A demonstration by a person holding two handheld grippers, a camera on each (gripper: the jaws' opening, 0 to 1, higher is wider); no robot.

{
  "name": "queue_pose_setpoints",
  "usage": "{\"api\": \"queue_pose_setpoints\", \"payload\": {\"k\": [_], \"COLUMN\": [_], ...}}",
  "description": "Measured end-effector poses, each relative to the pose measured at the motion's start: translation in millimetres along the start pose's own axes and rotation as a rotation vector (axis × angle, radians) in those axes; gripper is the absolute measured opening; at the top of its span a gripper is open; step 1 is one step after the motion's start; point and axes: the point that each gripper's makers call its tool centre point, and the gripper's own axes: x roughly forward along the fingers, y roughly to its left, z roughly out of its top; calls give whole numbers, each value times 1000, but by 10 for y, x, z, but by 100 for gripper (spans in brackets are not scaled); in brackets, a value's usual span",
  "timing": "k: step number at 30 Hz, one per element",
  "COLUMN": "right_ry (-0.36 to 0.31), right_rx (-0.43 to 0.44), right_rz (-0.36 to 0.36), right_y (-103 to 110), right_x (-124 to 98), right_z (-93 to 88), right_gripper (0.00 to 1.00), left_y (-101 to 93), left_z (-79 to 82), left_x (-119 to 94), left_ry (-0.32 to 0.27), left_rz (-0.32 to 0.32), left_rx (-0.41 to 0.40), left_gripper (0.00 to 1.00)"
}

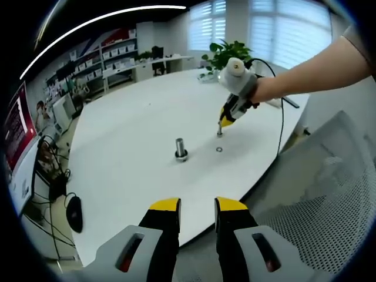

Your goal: Place the washer onto the threaded stud by aligning its center hole with the stud, sliding it down to the base, and recovering from edge contact or off-axis alignment until the washer reaches the visible bottom stop.

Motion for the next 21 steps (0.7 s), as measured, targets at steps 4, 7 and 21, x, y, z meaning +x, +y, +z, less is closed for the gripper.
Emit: {"api": "queue_pose_setpoints", "payload": {"k": [4, 7, 21], "right_ry": [7, 15, 37], "right_rx": [13, 8, -9], "right_rz": [5, 9, 51], "right_y": [16, 55, 280], "right_x": [66, 111, 298], "right_z": [4, -1, 13], "right_gripper": [14, 14, 15], "left_y": [-2, -1, 13], "left_z": [-3, -8, -20], "left_x": [1, 4, 2], "left_ry": [2, 4, 11], "left_rz": [-1, -1, 5], "left_rx": [0, 0, -5], "left_gripper": [21, 21, 21]}}
